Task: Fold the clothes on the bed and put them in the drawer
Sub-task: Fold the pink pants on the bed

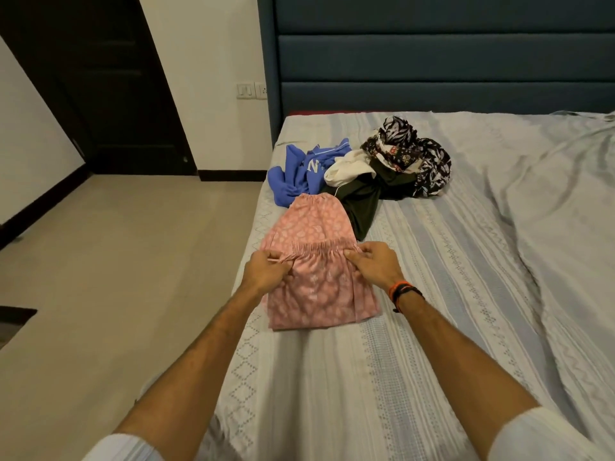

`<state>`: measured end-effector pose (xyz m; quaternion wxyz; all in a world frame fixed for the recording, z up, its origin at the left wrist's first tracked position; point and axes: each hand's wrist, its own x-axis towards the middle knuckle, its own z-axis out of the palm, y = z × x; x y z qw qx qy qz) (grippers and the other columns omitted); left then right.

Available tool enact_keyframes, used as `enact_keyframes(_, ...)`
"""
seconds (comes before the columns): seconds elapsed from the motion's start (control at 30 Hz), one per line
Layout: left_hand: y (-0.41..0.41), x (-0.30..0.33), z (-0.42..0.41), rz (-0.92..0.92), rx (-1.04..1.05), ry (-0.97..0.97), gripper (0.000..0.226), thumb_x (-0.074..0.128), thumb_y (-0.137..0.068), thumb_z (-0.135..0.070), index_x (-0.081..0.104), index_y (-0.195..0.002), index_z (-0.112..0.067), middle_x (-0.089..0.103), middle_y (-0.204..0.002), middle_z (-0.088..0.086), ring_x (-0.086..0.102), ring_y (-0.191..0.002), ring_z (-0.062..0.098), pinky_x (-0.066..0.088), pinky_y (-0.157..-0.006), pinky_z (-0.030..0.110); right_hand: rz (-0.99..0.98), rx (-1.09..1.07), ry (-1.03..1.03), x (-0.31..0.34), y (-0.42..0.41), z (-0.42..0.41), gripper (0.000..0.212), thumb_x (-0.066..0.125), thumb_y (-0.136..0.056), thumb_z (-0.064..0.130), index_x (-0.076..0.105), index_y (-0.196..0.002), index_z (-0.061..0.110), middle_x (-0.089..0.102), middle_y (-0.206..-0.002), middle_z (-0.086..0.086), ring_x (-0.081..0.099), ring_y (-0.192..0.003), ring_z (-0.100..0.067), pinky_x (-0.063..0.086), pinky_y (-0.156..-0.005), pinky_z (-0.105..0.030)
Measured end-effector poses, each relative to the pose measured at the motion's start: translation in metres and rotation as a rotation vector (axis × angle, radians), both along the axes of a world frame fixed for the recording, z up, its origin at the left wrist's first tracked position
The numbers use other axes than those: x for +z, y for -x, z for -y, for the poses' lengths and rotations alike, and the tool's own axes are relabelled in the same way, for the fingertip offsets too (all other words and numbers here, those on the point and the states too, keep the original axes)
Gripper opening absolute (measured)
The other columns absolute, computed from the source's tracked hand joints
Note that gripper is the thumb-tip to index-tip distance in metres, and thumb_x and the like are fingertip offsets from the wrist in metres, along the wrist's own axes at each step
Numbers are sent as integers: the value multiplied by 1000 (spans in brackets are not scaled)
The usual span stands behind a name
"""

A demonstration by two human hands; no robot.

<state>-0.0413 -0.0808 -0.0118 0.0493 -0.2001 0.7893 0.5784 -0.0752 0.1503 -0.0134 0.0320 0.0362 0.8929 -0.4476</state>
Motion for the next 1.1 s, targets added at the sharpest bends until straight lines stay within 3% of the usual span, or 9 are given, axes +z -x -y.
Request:
enact_keyframes(0.1, 15, -2, -3, -33, 27, 166, 70, 80, -73, -27, 49, -135, -13, 61, -125, 7, 63, -110, 25, 52, -97, 40, -84, -25, -146, -2, 15, 9, 46, 63, -93, 40, 58, -125, 8, 66, -119, -13, 64, -107, -32, 51, -93, -42)
enact_keyframes(0.23, 0, -39, -28, -288, -177, 551, 47, 51, -99, -33, 41, -142, -17, 41, -146, 5, 42, -132, 22, 35, -112, 39, -173, 308, -430, -39, 1, 22, 56, 52, -99, 36, 37, -148, 12, 39, -151, -11, 43, -133, -29, 36, -109, -40)
enact_keyframes(0.4, -15, -113, -28, -270, -568, 995, 71, 13, -99, -57, 17, -157, -16, 4, -165, 1, 4, -153, 21, 1, -124, 40, -208, 611, -672, -105, -24, 16, 67, 27, -102, 57, 17, -158, 21, 8, -166, -5, 9, -152, -20, 5, -122, -38)
enact_keyframes(0.53, -19, -121, -22, -291, -594, 1035, 84, -4, -93, -66, 15, -157, -17, 10, -165, 3, 6, -153, 20, -6, -121, 35, -207, 642, -650, -113, -25, 9, 86, 25, -92, 75, 6, -159, 24, -5, -165, -1, -3, -153, -16, 0, -124, -41)
enact_keyframes(0.63, -23, -115, -19, -290, -630, 1015, 86, 6, -92, -71, 7, -158, -16, -1, -165, 2, -5, -152, 17, -15, -119, 32, -200, 666, -656, -110, -26, 8, 99, 34, -85, 81, 3, -159, 23, -6, -166, -3, -5, -153, -17, 0, -124, -43)
enact_keyframes(0.73, -32, -114, -11, -348, -715, 999, 96, 19, -88, -79, 5, -158, -16, -7, -164, 1, -12, -151, 17, -12, -122, 37, -224, 700, -670, -101, -29, 3, 97, 40, -82, 69, 10, -158, 17, 2, -166, -9, -1, -153, -22, -4, -123, -38)
enact_keyframes(0.83, -41, -118, -4, -392, -771, 997, 86, 33, -92, -65, 13, -158, -14, 4, -165, 4, -2, -153, 22, 1, -124, 45, -233, 724, -710, -95, -33, 5, 88, 46, -81, 42, 14, -158, 11, 11, -164, -15, 6, -152, -28, -1, -124, -42)
enact_keyframes(0.97, -43, -98, -17, -255, -759, 1125, 71, 47, -92, -18, 17, -156, -12, 14, -164, 9, 16, -150, 32, 10, -123, 49, -241, 646, -851, -94, -34, 10, 75, 42, -89, -1, 10, -157, 7, 11, -164, -15, 9, -152, -28, 7, -124, -44)
enact_keyframes(1.1, -42, -80, -27, -161, -800, 1273, 77, 53, -91, 3, 13, -156, -8, 10, -164, 14, 22, -146, 38, 25, -118, 52, -227, 630, -914, -78, -39, 5, 67, 36, -95, -10, 14, -156, 6, 14, -164, -15, 16, -151, -29, 22, -121, -45)
